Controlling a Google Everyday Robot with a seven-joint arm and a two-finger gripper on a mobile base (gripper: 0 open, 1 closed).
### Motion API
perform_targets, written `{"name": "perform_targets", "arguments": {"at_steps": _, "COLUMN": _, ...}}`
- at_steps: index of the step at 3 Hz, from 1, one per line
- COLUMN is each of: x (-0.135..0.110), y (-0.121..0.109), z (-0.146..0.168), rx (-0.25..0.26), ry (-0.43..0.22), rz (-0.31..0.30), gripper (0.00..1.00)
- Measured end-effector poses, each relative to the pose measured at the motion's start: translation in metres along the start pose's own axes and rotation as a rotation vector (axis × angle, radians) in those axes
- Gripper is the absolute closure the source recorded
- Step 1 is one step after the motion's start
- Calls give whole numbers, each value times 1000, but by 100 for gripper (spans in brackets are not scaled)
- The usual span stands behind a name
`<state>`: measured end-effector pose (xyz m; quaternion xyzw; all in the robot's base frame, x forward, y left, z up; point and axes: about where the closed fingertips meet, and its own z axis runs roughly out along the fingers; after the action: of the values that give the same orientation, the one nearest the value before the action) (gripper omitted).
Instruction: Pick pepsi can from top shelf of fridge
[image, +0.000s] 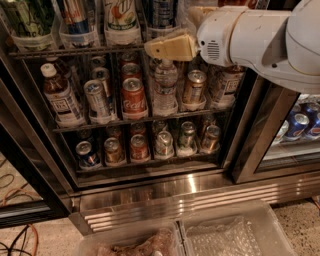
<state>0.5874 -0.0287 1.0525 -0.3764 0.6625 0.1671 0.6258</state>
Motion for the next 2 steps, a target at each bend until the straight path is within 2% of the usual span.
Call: {"name": "perform_targets", "arguments": {"at_steps": 2, "x": -6, "y": -2, "z": 20, "rx": 7, "ry": -62, "rz": 39, "gripper": 18}}
